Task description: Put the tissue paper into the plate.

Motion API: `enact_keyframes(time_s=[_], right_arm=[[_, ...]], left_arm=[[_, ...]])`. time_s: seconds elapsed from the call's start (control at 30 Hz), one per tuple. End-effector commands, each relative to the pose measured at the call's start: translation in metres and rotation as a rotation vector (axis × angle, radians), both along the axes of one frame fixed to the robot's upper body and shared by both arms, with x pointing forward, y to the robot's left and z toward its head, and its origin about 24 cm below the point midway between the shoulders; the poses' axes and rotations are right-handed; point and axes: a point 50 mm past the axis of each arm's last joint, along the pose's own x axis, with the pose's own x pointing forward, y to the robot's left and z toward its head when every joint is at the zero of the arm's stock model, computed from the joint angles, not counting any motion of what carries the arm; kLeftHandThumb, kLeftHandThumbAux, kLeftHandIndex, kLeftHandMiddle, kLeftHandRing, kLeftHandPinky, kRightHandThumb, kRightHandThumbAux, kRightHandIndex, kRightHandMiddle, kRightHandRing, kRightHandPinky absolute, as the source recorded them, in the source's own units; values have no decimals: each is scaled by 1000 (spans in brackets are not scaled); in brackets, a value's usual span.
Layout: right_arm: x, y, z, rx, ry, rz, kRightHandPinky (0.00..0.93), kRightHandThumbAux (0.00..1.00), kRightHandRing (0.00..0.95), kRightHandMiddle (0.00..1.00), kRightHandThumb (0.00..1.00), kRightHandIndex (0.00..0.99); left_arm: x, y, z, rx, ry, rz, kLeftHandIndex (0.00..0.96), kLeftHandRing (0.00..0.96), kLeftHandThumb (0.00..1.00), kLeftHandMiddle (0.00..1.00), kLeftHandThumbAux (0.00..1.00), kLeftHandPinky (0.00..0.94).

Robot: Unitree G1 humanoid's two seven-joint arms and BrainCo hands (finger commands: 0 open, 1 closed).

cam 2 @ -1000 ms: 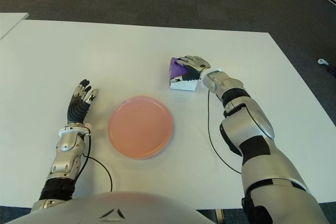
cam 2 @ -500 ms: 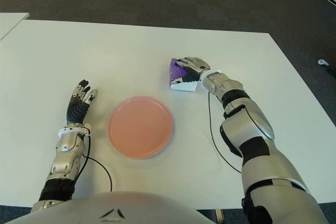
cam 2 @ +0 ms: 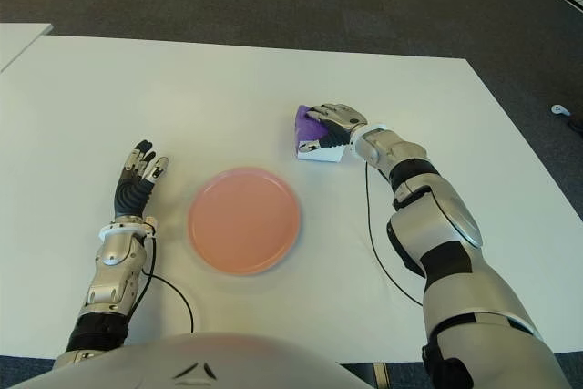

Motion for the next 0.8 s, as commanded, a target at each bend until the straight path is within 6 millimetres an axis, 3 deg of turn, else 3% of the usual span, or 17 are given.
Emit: enact_keyframes(time_s=[0.03, 0.3, 0.4, 0.5, 0.8], right_arm=[[-27, -10, -47, -69, 184, 0, 0, 215, 0, 0, 381, 0], [-36, -12, -62, -83, 217, -17, 0, 227, 0, 0, 360, 0], [-48, -11, -82, -119, 218, -28, 0, 233, 0, 0, 359, 0], [-62, -10, -102, -187, 199, -23, 0, 237, 0, 0, 376, 0], [-75, -7, -118, -268, 144, 25, 0, 254, 0, 0, 471, 0]], left_arm=[[-10, 3, -14, -8, 81, 6, 0, 0, 0, 0, 547, 0], [-10, 4, -14, -7, 85, 10, 0, 0, 0, 0, 550, 0], [-10, 5, -14, -9, 86, 12, 0, 0, 0, 0, 555, 0], [-10, 7, -15, -9, 89, 13, 0, 0, 0, 0, 550, 0], [-11, 9, -17, -11, 85, 20, 0, 0, 0, 0, 547, 0]])
